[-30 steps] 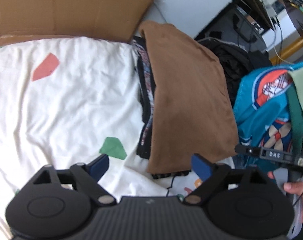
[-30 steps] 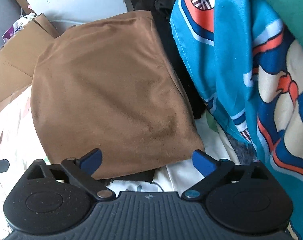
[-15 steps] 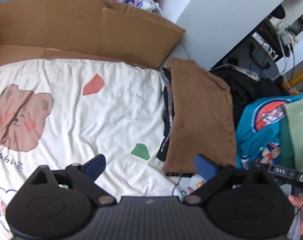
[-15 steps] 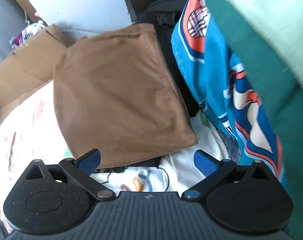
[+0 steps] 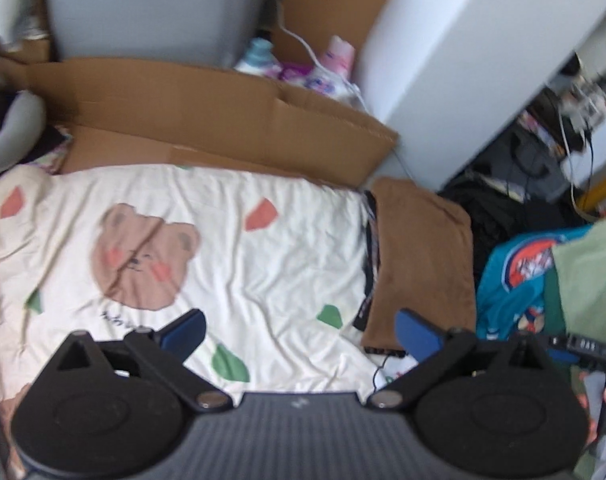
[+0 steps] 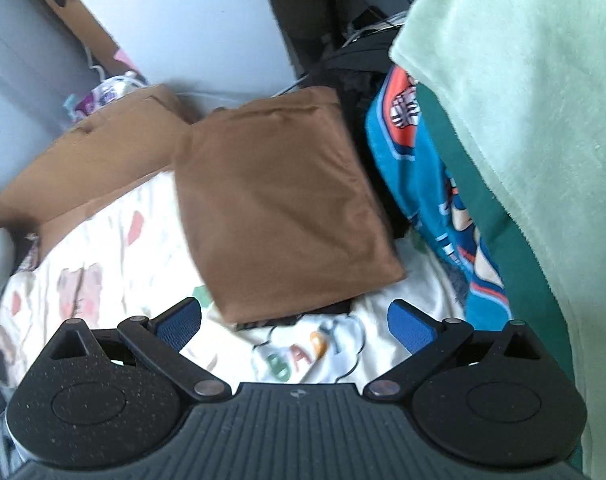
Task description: Fold clothes
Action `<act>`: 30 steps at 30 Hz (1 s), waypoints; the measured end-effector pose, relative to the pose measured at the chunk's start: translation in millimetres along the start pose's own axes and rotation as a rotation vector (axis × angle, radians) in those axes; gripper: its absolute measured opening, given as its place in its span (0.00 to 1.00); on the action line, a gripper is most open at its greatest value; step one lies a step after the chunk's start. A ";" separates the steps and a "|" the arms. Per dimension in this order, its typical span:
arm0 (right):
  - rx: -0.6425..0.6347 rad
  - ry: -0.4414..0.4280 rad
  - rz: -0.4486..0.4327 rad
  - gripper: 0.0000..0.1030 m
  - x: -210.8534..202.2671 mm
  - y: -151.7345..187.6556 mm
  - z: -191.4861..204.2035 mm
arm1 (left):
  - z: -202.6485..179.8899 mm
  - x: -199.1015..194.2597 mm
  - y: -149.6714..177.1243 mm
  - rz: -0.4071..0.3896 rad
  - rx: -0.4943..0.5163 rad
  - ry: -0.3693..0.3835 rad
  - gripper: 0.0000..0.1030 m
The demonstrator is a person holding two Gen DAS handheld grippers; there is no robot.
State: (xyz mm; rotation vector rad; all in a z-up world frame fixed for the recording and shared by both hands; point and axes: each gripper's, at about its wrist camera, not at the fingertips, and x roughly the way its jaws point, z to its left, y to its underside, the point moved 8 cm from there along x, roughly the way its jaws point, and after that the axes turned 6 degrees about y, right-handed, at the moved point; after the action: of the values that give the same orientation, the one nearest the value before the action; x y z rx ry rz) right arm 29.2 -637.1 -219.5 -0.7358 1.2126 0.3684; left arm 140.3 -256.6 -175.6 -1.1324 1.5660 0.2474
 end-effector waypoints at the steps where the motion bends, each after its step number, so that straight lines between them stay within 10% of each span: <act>1: -0.005 0.000 0.006 0.99 -5.7 0.7 2.2 | 4.4 -9.9 -0.5 0.000 -0.004 -0.012 0.99; 30: -0.188 -0.061 -0.111 0.99 -213.6 -6.0 129.3 | 96.7 -251.5 48.3 -0.075 -0.112 -0.192 1.00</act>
State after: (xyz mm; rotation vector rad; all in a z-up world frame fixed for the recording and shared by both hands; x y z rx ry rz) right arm 54.1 -526.8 3.2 -0.9427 1.0841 0.4136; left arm 142.7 -34.8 -15.2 -1.2152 1.3519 0.3861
